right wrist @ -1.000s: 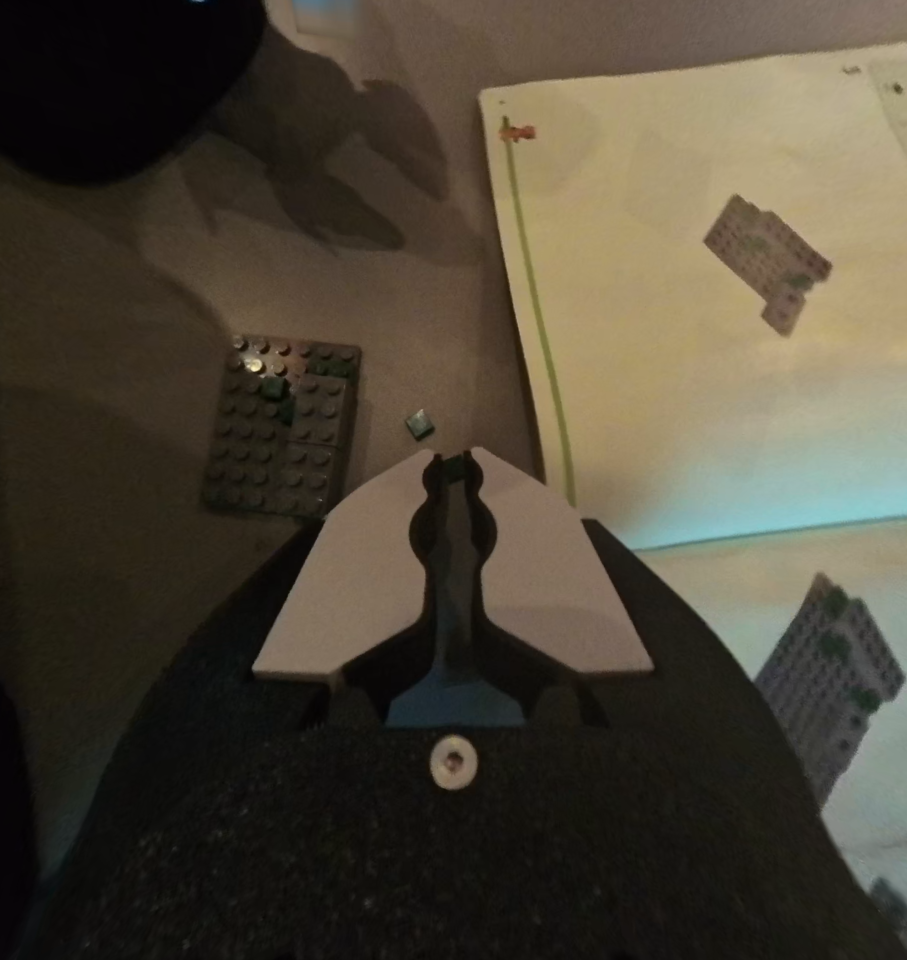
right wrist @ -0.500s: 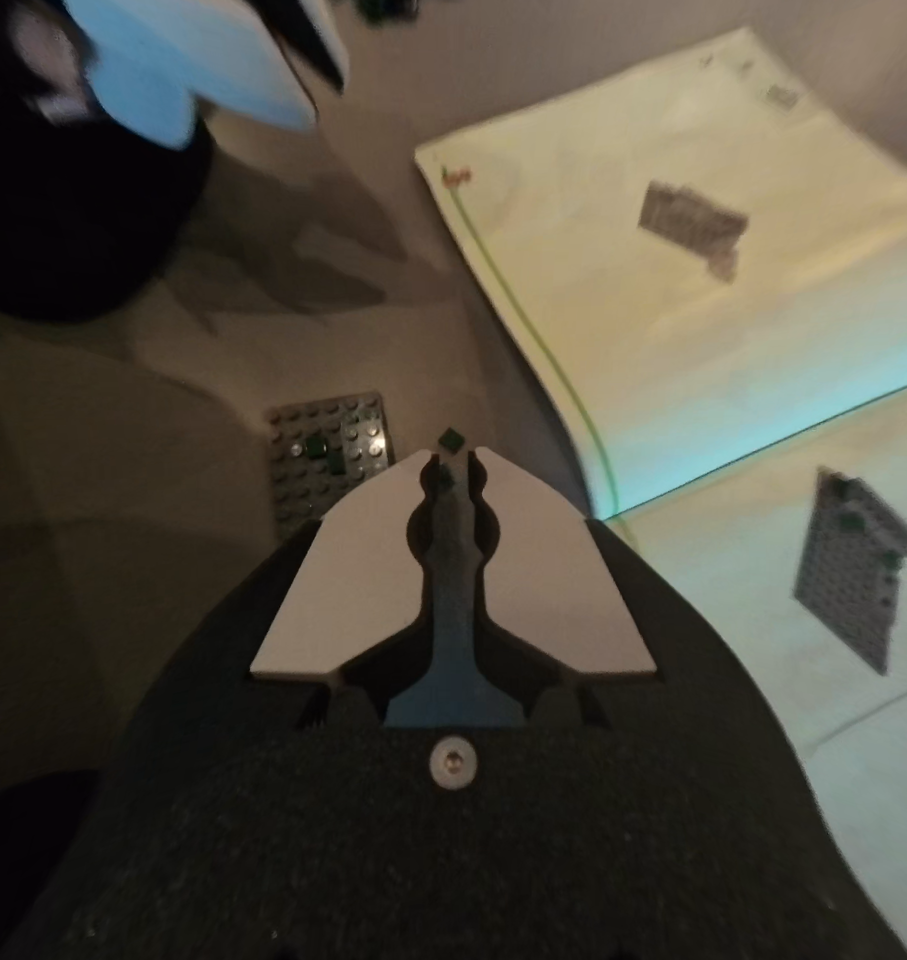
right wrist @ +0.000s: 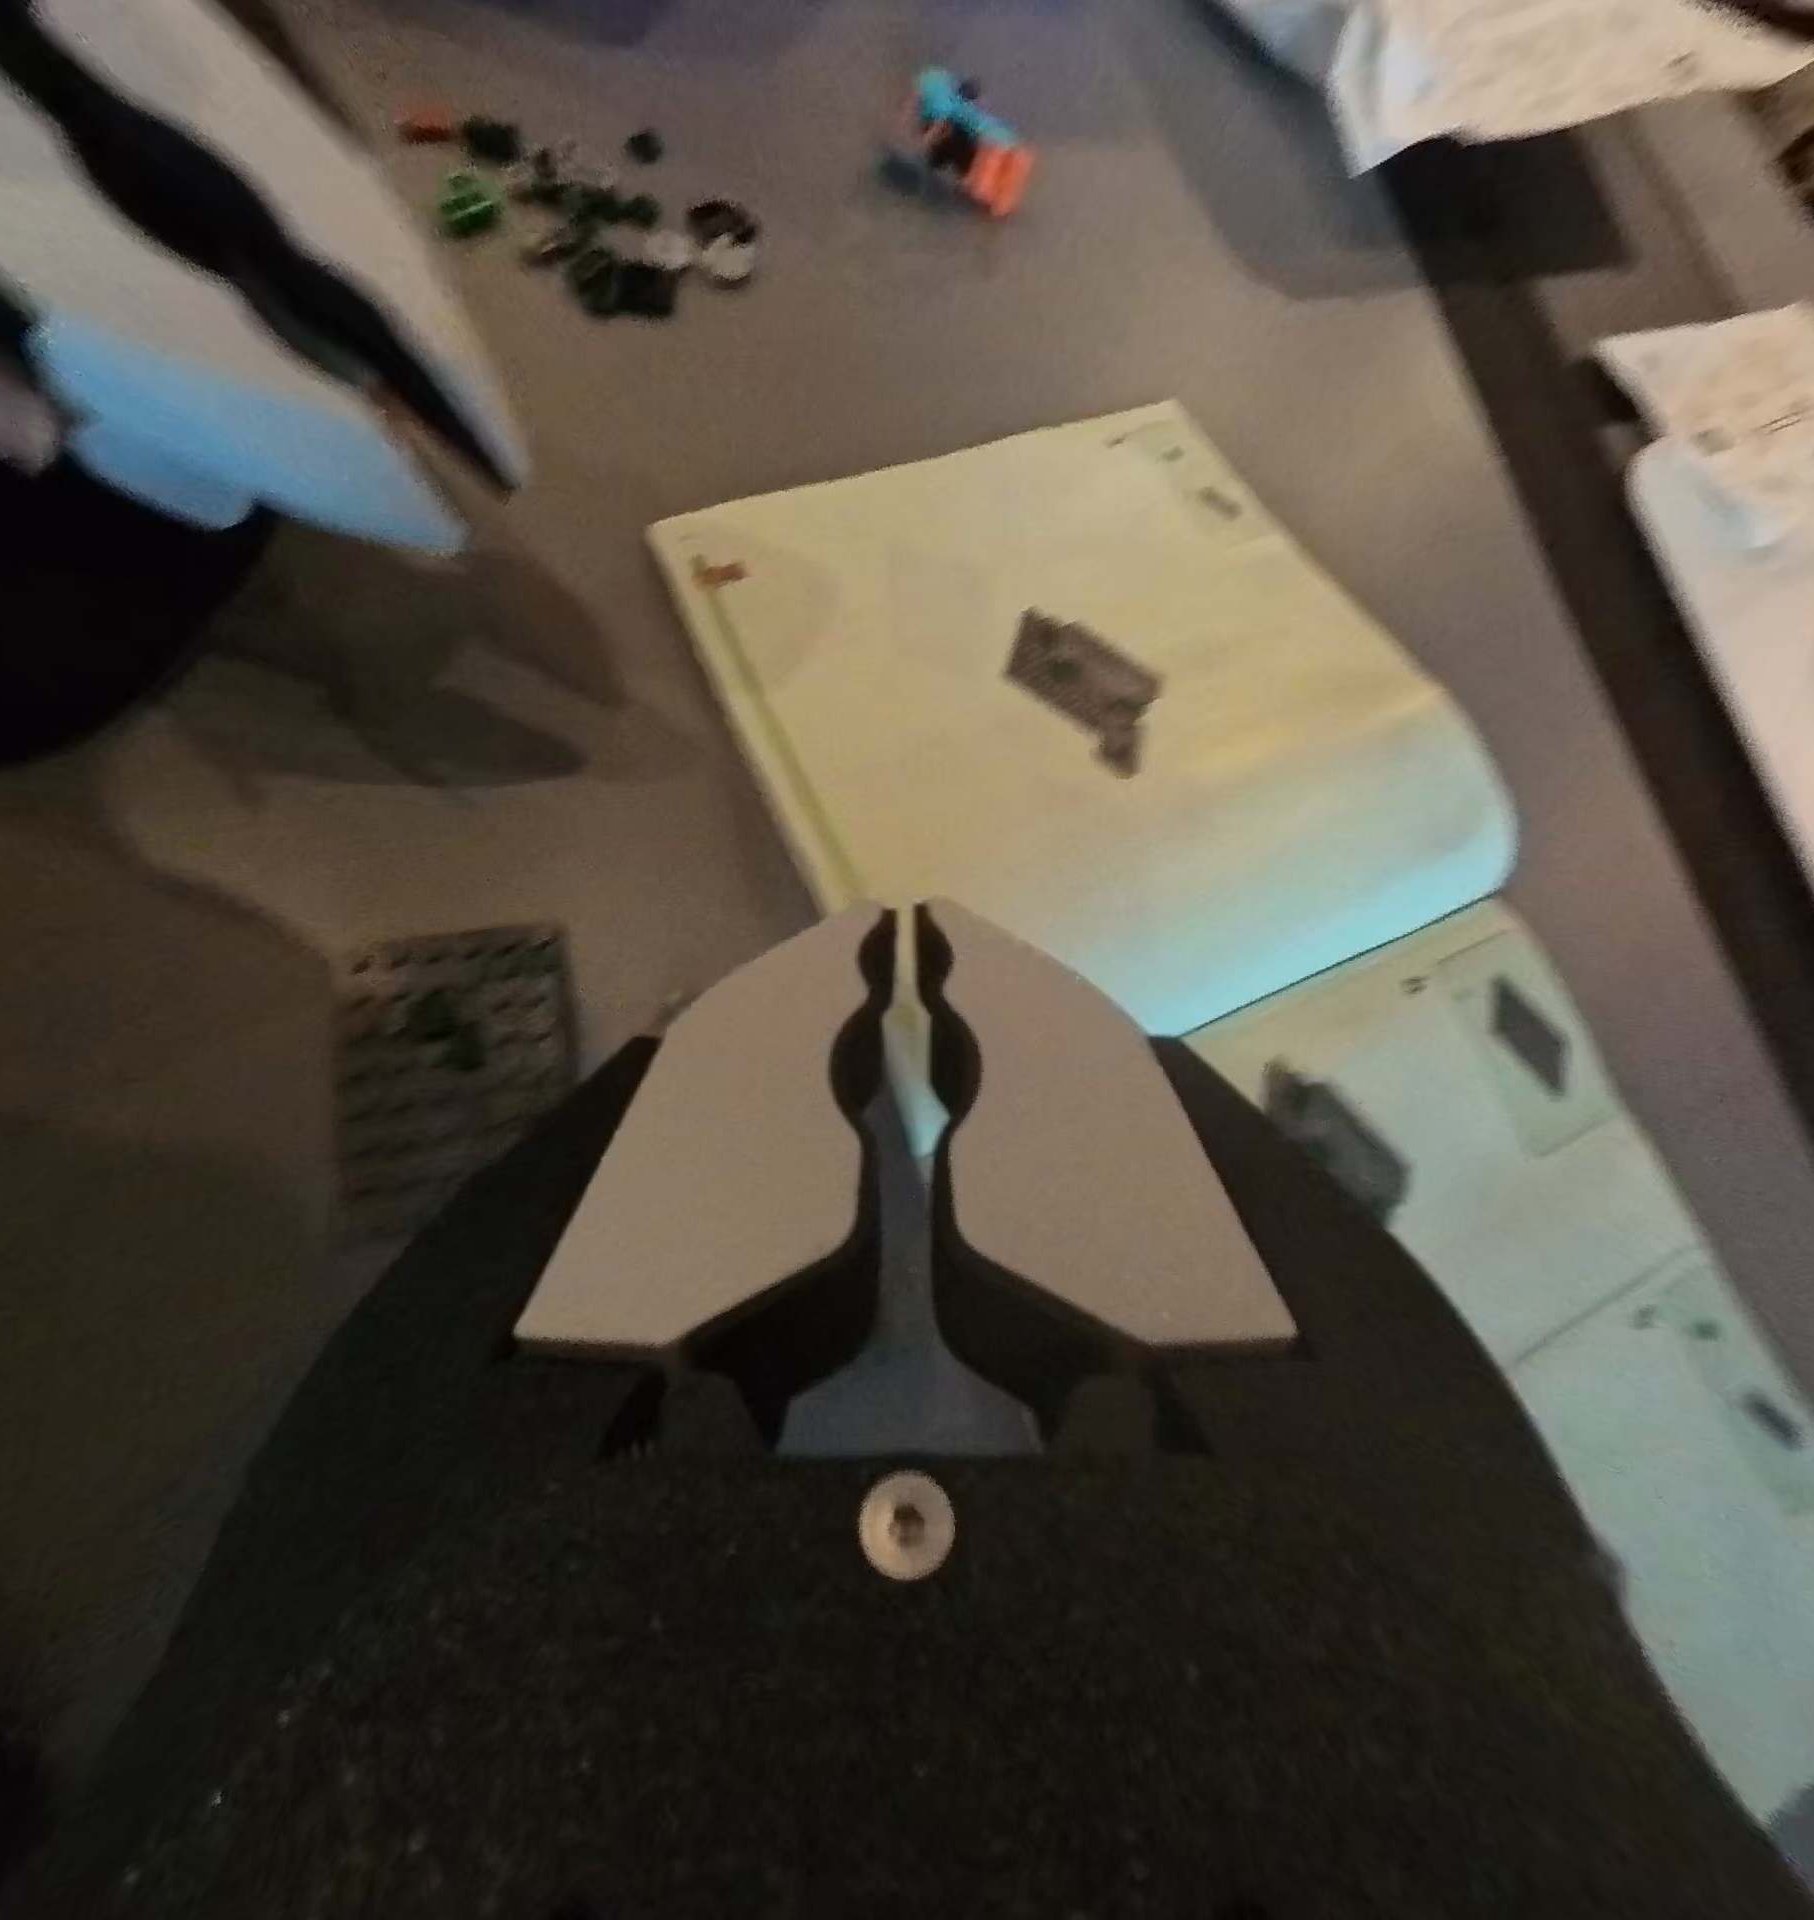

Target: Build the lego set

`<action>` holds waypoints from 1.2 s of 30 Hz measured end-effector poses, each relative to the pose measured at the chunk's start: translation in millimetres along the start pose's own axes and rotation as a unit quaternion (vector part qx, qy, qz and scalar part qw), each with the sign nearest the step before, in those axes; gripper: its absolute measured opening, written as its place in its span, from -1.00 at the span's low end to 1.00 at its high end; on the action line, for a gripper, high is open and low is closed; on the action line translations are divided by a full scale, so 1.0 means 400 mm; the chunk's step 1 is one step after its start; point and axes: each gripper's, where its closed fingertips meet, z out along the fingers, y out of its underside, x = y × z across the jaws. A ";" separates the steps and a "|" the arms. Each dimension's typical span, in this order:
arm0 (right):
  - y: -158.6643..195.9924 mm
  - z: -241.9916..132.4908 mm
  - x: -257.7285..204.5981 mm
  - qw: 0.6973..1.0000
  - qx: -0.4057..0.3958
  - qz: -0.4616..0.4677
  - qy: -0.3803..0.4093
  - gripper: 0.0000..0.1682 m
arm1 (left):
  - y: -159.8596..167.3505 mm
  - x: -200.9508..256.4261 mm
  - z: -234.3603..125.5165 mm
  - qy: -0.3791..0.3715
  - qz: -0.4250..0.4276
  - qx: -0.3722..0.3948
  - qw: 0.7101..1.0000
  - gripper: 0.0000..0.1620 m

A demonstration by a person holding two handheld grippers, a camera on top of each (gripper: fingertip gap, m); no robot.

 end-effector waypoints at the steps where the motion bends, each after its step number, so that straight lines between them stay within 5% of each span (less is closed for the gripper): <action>1: -0.011 0.004 0.016 1.000 0.007 0.001 0.009 -1.00 | -0.001 -0.002 -0.001 -0.003 -0.001 0.001 1.000 -0.83; 6: -0.045 0.039 0.069 0.999 0.019 0.011 0.039 -1.00 | -0.020 -0.026 -0.013 -0.028 -0.019 0.019 0.999 -1.00; 24: -0.034 0.034 0.028 0.994 0.039 0.058 0.089 -1.00 | -0.093 -0.210 0.080 -0.102 0.076 -0.055 0.990 -1.00; 36: -0.016 0.007 0.026 0.990 0.077 0.078 0.091 -1.00 | -0.086 -0.159 0.208 -0.034 0.138 -0.109 0.984 -1.00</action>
